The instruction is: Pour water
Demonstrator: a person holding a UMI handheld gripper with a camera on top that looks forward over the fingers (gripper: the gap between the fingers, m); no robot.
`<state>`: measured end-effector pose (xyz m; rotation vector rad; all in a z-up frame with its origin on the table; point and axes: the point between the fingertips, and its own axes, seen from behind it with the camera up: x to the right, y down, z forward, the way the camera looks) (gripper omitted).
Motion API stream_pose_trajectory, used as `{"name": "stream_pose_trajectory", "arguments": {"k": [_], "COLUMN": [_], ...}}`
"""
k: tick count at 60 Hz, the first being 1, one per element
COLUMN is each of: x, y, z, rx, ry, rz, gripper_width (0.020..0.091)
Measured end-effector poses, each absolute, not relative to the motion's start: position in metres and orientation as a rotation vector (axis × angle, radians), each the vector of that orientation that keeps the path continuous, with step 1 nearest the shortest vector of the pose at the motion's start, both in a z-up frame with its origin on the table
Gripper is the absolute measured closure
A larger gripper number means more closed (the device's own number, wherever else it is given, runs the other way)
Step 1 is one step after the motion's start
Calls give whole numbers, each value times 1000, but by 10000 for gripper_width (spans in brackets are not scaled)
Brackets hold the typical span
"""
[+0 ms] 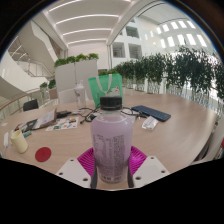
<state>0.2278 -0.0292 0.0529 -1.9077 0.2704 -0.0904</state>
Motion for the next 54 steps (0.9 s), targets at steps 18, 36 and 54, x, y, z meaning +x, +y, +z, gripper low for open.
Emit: {"name": "stream_pose_trajectory", "arguments": {"k": [18,36,54], "x": [120,-81,-138], "y": [25,96,122], "z": [216,235,181], "rx": [-1860,-1474,-895], "ry": [-243,-1097,-2011], "rz": [-507,-1272,-1741], "gripper_width": [691,693,690]}}
